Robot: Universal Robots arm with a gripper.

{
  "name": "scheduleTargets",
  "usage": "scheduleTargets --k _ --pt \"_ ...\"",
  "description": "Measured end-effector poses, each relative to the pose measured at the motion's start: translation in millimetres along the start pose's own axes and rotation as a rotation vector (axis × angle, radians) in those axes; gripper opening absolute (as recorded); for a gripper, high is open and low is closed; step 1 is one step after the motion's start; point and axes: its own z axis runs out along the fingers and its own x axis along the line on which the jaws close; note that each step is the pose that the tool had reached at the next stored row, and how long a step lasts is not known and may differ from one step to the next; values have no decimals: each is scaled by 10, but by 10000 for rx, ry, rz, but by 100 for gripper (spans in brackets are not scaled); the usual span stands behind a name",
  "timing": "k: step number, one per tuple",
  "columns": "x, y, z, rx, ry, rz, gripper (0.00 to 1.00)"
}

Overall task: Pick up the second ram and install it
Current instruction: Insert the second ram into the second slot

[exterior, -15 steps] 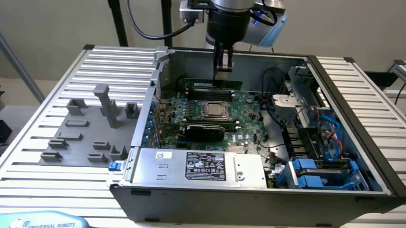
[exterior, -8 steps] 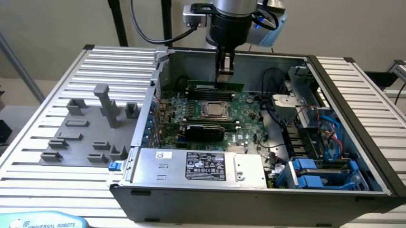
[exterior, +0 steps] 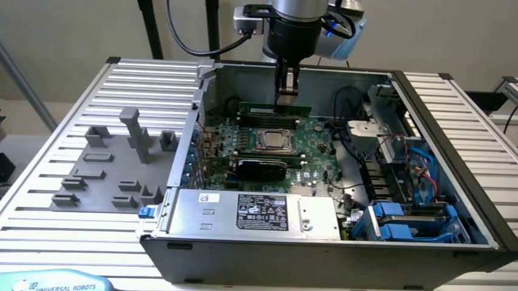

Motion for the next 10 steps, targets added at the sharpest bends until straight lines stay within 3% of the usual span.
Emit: scheduleTargets --k 6,10 --pt "0 0 8 0 0 0 13" --pt "2 -1 77 0 2 -1 13"
